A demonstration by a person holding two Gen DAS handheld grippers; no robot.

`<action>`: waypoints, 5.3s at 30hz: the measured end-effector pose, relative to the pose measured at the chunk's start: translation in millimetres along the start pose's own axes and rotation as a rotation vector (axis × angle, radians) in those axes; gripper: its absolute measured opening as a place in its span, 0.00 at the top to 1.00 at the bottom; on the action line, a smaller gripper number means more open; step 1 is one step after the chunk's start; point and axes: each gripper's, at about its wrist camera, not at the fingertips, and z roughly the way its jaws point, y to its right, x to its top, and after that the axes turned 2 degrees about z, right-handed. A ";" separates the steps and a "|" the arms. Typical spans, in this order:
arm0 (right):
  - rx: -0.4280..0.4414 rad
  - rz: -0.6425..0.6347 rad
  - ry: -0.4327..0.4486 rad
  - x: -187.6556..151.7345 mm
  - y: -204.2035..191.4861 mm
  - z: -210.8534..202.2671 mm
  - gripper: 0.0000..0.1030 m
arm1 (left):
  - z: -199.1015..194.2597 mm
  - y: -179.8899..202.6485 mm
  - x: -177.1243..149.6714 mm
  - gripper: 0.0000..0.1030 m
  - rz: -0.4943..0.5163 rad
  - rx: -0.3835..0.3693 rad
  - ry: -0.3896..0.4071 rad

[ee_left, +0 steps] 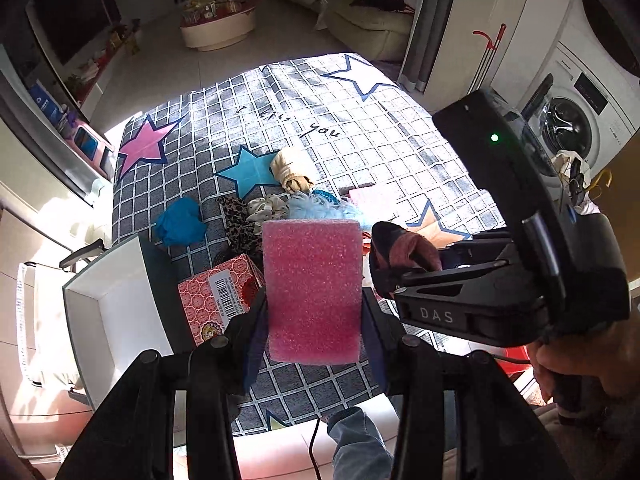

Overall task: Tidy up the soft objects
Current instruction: 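Lift the pink sponge and pink-black sock and carry both over the white box, then lower the sponge and sock into the white box and open both tools, then move both tools back to the pile on the bedspread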

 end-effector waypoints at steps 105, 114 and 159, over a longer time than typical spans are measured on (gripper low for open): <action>0.079 -0.628 -0.188 73.4 -291.3 101.9 0.67 | 40.4 -240.5 -146.8 0.55 -0.870 0.359 -0.182; 0.065 -0.645 -0.206 69.4 -295.8 111.2 0.67 | 44.8 -241.6 -152.9 0.54 -0.887 0.357 -0.202; -0.015 -0.171 -0.019 151.6 -99.9 20.2 0.00 | 58.4 -208.1 -45.1 0.12 -0.784 0.064 -0.163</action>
